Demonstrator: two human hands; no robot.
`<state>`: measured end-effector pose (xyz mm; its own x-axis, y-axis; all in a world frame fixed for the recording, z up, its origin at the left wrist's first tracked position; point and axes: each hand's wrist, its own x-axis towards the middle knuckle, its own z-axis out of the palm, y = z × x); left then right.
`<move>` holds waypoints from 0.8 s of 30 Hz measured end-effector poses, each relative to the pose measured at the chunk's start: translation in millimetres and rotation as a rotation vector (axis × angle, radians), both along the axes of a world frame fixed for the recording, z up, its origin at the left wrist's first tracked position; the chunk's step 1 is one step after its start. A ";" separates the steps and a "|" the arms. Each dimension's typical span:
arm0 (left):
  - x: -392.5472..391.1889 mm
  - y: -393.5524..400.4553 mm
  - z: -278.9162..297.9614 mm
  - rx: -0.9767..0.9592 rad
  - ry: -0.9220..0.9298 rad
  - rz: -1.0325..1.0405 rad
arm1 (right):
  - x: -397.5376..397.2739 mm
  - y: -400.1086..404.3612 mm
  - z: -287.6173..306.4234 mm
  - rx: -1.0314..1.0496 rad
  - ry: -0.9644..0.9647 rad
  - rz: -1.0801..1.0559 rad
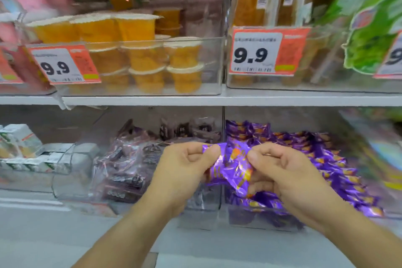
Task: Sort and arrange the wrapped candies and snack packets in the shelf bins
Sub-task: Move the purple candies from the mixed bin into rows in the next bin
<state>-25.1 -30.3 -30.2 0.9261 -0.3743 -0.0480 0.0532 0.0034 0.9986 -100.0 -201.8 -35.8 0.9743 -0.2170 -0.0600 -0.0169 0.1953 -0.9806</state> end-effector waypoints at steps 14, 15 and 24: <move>12.2 -21.5 -10.8 0.044 -0.100 -0.324 | -0.7 -22.9 -3.1 0.037 0.018 -0.107; 12.2 -22.2 -10.3 0.029 -0.099 -0.326 | 0.1 -24.0 -2.2 0.063 0.039 -0.080; 9.8 -32.2 -1.1 -0.222 0.209 -0.148 | 4.2 -34.6 0.5 0.275 0.103 -0.058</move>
